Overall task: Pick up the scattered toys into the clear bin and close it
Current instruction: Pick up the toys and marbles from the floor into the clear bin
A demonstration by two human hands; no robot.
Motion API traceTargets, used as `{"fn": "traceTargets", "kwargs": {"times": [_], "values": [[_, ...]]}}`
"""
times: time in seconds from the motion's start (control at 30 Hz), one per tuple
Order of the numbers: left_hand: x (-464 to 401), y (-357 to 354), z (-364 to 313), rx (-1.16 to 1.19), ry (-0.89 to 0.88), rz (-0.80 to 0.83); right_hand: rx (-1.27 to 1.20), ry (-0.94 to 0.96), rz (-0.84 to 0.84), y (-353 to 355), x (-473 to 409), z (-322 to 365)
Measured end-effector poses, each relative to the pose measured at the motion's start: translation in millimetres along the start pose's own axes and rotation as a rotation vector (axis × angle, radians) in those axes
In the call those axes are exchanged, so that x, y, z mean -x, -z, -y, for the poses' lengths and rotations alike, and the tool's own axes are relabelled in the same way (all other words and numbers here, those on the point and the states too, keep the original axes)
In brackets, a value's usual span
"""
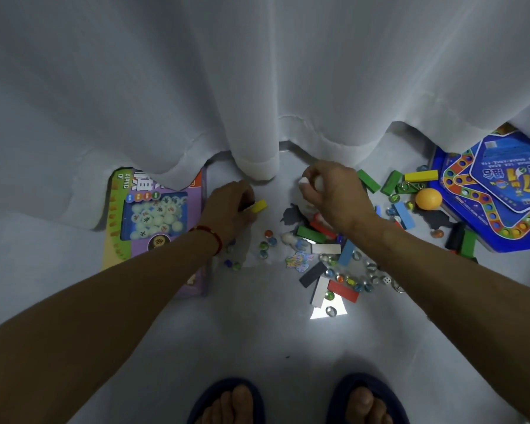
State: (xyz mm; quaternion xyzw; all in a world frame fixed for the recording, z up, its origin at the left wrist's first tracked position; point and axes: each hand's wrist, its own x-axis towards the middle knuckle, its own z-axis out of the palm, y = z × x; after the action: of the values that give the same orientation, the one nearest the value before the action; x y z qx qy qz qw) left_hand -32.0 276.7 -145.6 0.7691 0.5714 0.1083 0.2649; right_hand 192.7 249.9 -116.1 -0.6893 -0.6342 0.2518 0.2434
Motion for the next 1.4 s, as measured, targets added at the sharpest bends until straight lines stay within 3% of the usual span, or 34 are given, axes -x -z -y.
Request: {"fn": "traceTargets", "kwargs": {"times": [0.17, 0.27, 0.33, 0.43, 0.57, 0.73, 0.87, 0.97, 1.13, 1.23, 1.4], "values": [[-11, -1, -10, -0.211, -0.101, 0.126, -0.817, -0.574, 0.13, 36, 23, 18], [0, -1, -22, -0.191, -0.097, 0.072, -0.927, -0.684, 0.26, 78, 43, 25], [22, 6, -50, 0.017, -0.016, -0.006, -0.937, -0.708, 0.262, 115, 61, 31], [65, 24, -123, 0.356, 0.11, 0.055, -1.042, -0.782, 0.149, 178, 101, 33], [109, 54, -253, 0.955, 0.15, 0.433, -1.189, -0.807, -0.133, 263, 190, 30], [169, 68, -396, 0.975, -0.009, 0.819, -1.077, -0.924, -0.401, 333, 321, 14], [216, 65, -463, 0.801, -0.032, 0.962, -1.024, -1.104, -0.642, 347, 394, 4], [233, 63, -469, 0.613, -0.108, 0.886, -0.954, -1.08, -0.714, 349, 425, 7], [223, 77, -406, 0.61, -0.039, 0.709, -0.653, -0.992, -0.56, 330, 434, 34], [203, 90, -338, 0.627, 0.033, 0.536, -0.579, -0.809, -0.415, 303, 409, 56], [184, 83, -190, 0.345, 0.179, 0.165, -0.476, -0.614, -0.128, 227, 331, 70]]}}
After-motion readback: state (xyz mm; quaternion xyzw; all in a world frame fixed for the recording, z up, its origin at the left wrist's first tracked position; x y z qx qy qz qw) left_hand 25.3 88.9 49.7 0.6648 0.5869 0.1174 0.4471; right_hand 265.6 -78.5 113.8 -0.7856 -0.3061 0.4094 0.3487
